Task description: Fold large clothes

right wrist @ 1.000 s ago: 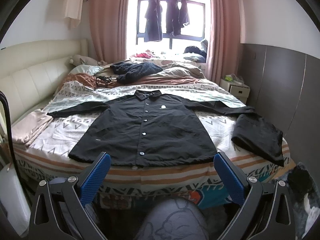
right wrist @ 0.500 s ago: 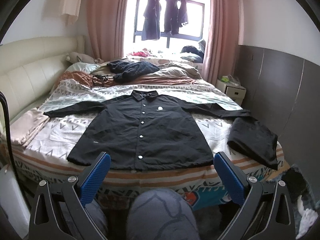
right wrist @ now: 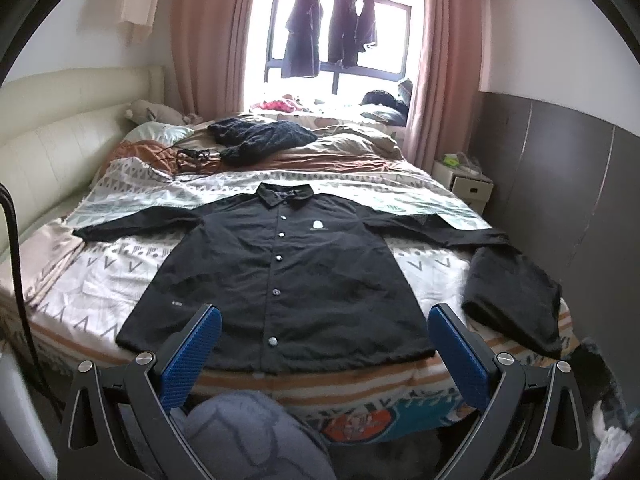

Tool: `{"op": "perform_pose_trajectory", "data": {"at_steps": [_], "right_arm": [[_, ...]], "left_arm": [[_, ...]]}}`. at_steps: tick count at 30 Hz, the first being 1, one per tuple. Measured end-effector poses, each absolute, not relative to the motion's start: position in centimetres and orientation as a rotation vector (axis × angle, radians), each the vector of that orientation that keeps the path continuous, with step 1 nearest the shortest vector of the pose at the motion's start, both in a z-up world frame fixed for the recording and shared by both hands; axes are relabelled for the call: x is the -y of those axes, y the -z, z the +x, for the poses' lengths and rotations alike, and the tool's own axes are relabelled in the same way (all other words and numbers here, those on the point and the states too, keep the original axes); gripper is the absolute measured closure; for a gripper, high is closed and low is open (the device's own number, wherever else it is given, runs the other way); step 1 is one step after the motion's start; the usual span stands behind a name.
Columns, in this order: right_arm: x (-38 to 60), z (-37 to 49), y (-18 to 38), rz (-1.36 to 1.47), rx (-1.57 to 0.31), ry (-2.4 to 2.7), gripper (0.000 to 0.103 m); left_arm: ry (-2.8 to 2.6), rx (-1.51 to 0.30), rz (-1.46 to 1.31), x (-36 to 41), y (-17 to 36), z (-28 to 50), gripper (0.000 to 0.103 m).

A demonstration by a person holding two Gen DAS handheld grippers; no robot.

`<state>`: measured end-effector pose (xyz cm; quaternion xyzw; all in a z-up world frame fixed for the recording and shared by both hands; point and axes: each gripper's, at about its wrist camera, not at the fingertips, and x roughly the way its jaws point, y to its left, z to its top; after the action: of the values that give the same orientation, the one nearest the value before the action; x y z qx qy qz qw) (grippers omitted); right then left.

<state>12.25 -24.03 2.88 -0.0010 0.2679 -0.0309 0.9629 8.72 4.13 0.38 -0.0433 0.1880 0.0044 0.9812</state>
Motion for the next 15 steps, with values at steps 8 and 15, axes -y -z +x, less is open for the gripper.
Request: {"op": "perform_pose_trajectory", "data": {"at_steps": [8,15], "right_arm": [[23.2,18.8,-2.7,-0.001,-0.528,0.038,0.0],[22.0,24.3,-2.0,0.002,-0.54,0.002,0.0]], "left_arm": [[-0.027,-0.406,-0.102,-4.9,-0.5,15.5,0.001],[-0.051,-0.471,-0.119,-6.4,0.5,21.1,0.0]]}}
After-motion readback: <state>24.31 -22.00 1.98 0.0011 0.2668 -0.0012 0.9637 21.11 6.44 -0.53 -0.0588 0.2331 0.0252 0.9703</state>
